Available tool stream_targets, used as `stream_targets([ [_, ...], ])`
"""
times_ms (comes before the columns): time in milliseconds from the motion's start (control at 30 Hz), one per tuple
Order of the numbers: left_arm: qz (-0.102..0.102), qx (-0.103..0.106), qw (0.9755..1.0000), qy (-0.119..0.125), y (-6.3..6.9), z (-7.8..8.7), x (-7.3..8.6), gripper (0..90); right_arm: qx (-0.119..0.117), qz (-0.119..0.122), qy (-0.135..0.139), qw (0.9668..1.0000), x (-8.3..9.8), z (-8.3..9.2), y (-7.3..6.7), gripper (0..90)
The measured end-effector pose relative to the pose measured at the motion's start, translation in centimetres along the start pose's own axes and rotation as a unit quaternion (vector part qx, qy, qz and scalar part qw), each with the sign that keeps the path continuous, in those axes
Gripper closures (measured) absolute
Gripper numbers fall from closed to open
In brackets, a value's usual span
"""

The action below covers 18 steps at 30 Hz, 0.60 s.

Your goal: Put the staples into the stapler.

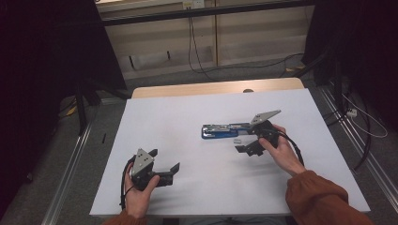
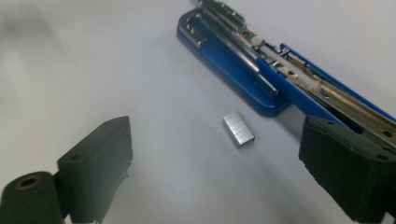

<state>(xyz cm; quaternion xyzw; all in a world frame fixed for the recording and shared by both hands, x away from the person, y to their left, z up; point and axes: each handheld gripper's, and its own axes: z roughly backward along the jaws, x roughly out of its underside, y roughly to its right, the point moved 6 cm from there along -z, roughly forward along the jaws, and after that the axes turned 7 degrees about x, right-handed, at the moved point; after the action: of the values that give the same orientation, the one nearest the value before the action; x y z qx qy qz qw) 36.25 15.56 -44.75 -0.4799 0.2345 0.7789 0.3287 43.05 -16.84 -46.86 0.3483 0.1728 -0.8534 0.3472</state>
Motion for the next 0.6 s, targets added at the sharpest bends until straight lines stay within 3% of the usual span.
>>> stream_targets([
  [33,0.001,0.001,1.0,-0.001,0.0,0.0,0.0,4.5,-0.002,0.014,-0.016,0.9998,-0.1,-0.3,-0.2,12.5],
  [133,0.004,0.004,1.0,-0.002,0.0,-0.1,0.1,4.5,-0.013,0.022,-0.01,0.9996,-0.3,-0.4,-0.5,8.0],
  [400,0.018,-0.009,0.9998,-0.006,-0.6,-0.1,0.3,4.7,-0.027,0.04,-0.027,0.9985,-0.5,-1.7,-0.8,15.7],
  [600,0.017,-0.004,0.9998,-0.01,-0.4,-0.1,0.3,4.7,-0.023,0.065,-0.044,0.9967,-1.1,-1.7,-0.4,28.3],
])
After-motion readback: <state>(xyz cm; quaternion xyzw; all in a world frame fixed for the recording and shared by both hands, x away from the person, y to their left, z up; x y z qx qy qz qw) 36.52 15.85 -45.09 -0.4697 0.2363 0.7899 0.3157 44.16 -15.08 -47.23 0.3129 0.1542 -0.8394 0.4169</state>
